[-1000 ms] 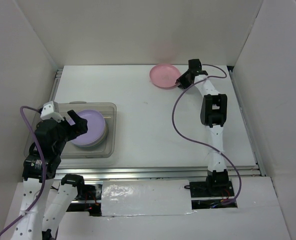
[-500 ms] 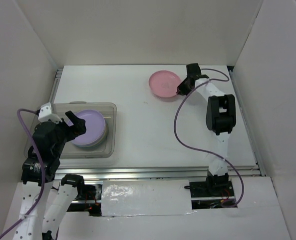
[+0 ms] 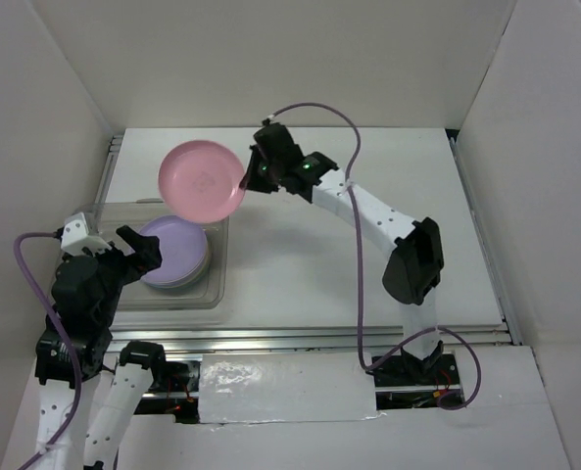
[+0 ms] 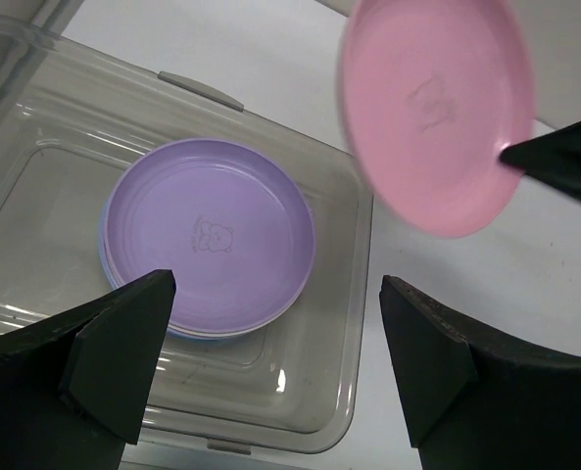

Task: Place the plates into the plastic bin on the countertop

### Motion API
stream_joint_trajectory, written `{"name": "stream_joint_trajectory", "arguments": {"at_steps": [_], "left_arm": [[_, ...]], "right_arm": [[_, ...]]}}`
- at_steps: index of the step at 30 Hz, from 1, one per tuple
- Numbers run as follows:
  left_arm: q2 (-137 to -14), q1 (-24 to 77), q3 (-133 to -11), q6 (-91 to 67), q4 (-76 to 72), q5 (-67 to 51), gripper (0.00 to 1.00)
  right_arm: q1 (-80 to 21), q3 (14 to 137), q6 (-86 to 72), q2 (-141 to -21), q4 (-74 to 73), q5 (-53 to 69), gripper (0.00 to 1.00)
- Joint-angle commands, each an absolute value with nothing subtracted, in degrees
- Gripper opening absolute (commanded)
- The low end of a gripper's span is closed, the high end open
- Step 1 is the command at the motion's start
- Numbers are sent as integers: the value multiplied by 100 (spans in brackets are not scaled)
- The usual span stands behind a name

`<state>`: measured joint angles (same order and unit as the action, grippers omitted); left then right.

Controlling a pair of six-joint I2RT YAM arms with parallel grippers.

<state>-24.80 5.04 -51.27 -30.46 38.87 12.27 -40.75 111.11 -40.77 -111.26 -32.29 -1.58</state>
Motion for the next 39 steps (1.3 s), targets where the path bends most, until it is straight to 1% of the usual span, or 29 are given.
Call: {"name": "stream_joint_trajectory", "arguments": {"at_steps": [1,3,6,10,14,22,24,25,26,27,28,29,30,34,36,37,38,39], "left_arm": [[-2207,483,-5212,-3182,3753,1503,99],[-1996,483,-5177,-3252,3736,1643,99],[-1785,492,-5150,-3261,3683,1653,99],[-1924,483,-5159,-3243,3718,1635,99],[-2013,483,-5203,-3261,3771,1644,99],[-1969,483,-5159,-3226,3726,1565,99],[-2012,492,-5168,-3217,3727,1538,99],[-2013,483,-5159,-3208,3718,1521,99],[-1995,483,-5159,-3208,3700,1503,99],[-1995,483,-5159,-3199,3700,1503,99],[-1986,483,-5150,-3199,3700,1512,99],[-1986,492,-5159,-3199,3709,1520,99],[-1969,483,-5159,-3208,3709,1529,99],[-1934,492,-5186,-3208,3753,1634,99],[-1890,483,-5194,-3234,3779,1696,99],[-1872,492,-5194,-3234,3771,1722,99],[-1881,492,-5203,-3208,3771,1757,99],[-1907,492,-5194,-3199,3788,1784,99]], "right_arm": [[-4385,11233,-4209,-11574,-3464,-247,0],[-4657,11276,-4341,-11689,-3384,-203,0],[-5009,11662,-4394,-12023,-3480,-211,0],[-5326,12066,-4473,-12418,-3550,-185,0],[-5405,12559,-4535,-12779,-3797,-193,0],[-5388,12665,-4684,-13025,-3727,-106,1],[-5388,12665,-4702,-13060,-3683,-62,11],[-5396,12691,-4693,-13078,-3683,-44,21],[-5405,12726,-4685,-13104,-3709,-35,46],[-5423,12727,-4685,-13087,-3683,-26,53],[-5449,12692,-4650,-13017,-3604,-26,64],[-5458,12561,-4649,-12956,-3534,-26,88],[-5475,12420,-4623,-12851,-3420,-26,99],[-5432,11393,-4579,-11990,-2761,-26,100],[-5344,10638,-4527,-11192,-2646,-306,100],[-5326,10365,-4457,-10545,-2611,-482,100],[-5317,9788,-4421,-10225,-2645,-718,100],[-5335,9521,-4377,-9865,-2750,-1417,100]]}}
